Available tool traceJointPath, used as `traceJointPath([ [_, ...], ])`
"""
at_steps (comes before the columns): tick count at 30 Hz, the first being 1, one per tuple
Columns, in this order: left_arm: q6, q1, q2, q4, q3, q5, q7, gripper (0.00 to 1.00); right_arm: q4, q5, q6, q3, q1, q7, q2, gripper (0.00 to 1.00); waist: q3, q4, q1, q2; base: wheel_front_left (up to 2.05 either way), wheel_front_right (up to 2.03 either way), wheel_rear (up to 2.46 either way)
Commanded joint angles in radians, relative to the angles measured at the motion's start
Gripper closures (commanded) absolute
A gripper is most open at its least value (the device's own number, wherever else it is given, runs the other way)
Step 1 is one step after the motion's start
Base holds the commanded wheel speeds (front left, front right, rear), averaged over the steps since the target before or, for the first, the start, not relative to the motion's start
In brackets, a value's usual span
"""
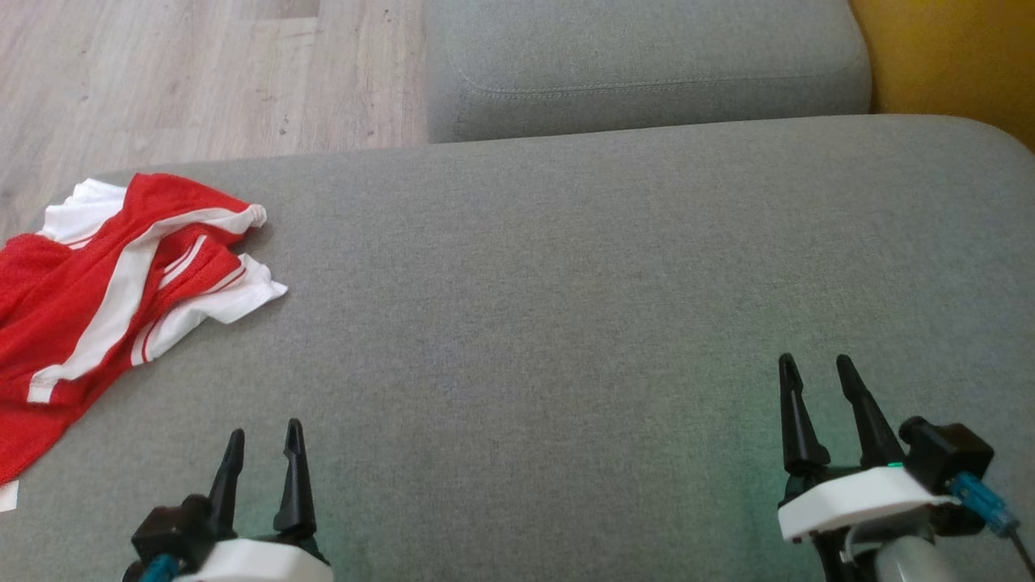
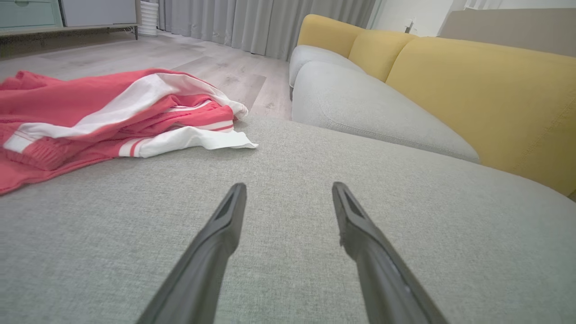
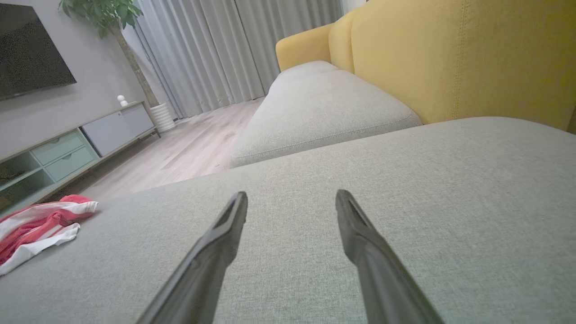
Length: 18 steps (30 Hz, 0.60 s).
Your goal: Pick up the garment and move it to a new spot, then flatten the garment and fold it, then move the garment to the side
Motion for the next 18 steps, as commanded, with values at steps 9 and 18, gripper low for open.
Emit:
traceJointPath([
  [9,0.007,-0.029,0.02,0.007,0.048,0.118,-0.041,0.0,0.011,-0.109,0.007,0.016,-0.017,-0.042,-0.009,0.0,-0.006,0.003,0.0,0.0,0.0,0.0,0.0],
  [18,0.013,-0.023,0.02,0.022,0.049,0.219,-0.068,0.0,0.039,-0.201,0.008,0.023,-0.013,-0.069,-0.01,0.0,-0.011,0.005,0.0,0.0,0.0,0.0,0.0],
])
